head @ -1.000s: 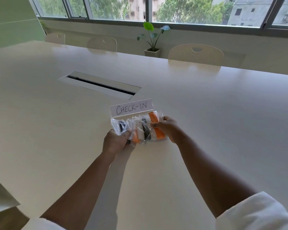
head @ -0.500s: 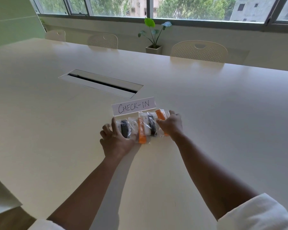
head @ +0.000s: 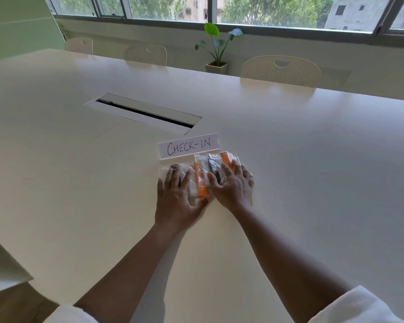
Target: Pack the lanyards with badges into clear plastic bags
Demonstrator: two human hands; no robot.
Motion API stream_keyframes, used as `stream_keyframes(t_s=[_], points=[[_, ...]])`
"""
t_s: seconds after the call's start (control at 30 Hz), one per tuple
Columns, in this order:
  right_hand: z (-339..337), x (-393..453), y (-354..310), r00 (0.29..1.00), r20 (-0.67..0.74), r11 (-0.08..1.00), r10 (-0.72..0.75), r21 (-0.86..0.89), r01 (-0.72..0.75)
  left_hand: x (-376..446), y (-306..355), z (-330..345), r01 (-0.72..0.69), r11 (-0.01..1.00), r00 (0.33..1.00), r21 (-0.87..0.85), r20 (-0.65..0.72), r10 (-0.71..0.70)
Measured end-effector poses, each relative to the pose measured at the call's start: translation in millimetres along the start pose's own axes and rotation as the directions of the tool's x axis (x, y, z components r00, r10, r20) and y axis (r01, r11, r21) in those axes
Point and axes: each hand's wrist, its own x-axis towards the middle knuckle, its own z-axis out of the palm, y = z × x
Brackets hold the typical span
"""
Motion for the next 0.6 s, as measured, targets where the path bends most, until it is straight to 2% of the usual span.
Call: stream_keyframes(t_s=[0.33,0.6], points=[[4.5,9.1,6.8,0.997,0.046,0.997,-0.060,-0.037,0.062,11.0,1.6,8.2,0.078,0.997,0.996,0.004,0.032,-0.078],[2.9,8.0,7.6,0.995,0.046,0.995,-0.090,-0.037,0.092,9.9,6.5,7.8,0.093,0.996,0.996,0.007,-0.009,-0.092]])
